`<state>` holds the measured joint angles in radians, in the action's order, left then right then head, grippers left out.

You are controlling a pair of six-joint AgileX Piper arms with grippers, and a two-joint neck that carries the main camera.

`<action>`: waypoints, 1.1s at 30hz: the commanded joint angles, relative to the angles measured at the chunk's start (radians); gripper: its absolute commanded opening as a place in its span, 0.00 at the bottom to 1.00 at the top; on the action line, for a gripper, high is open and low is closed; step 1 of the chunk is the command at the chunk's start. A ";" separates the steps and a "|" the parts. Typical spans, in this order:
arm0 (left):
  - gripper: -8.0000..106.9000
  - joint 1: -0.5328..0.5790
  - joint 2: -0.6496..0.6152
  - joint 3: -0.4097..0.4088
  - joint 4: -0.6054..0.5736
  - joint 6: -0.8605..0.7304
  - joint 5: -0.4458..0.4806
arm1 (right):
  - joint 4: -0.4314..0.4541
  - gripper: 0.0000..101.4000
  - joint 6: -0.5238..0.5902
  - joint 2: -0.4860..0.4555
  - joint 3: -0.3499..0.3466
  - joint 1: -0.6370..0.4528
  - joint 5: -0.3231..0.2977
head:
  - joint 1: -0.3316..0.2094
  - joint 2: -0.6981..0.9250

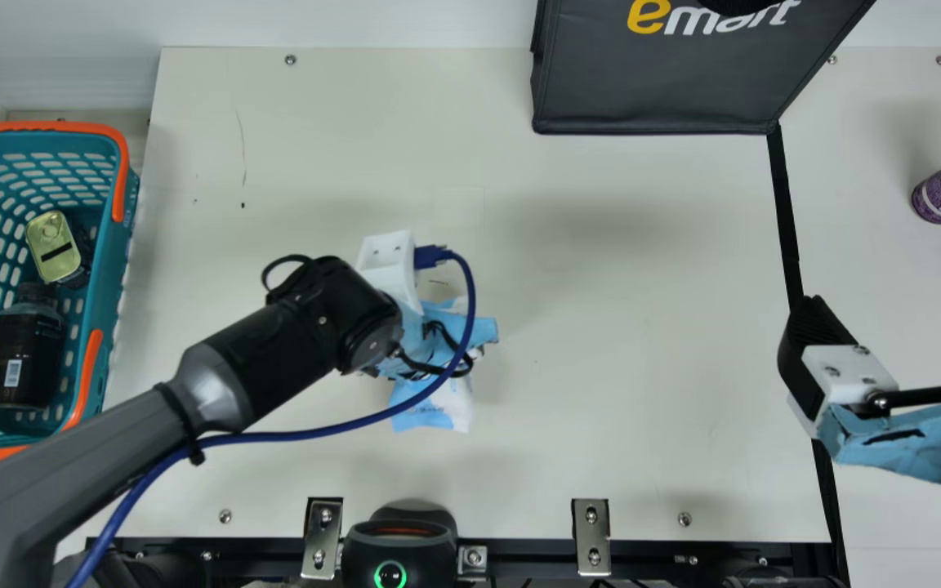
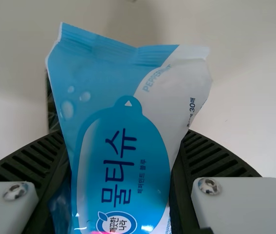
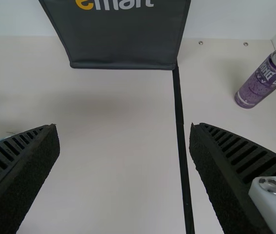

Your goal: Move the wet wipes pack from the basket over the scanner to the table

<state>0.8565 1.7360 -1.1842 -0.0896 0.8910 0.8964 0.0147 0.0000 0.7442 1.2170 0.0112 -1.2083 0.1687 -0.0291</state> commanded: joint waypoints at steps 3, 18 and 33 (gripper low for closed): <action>0.00 0.024 0.050 -0.087 0.051 0.045 -0.017 | 0.000 0.94 0.000 0.000 0.000 0.000 0.000 | -0.030 0.002; 0.09 0.095 0.290 -0.429 0.101 0.141 0.040 | 0.000 0.94 0.000 0.000 0.000 0.000 0.000 | -0.030 0.002; 0.52 0.113 0.414 -0.596 0.075 0.172 0.120 | 0.000 0.94 0.000 0.000 0.000 0.000 0.000 | -0.030 0.002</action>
<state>0.9693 2.1488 -1.7757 -0.0106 1.0626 1.0135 0.0147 0.0000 0.7442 1.2170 0.0112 -1.2083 0.1687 -0.0291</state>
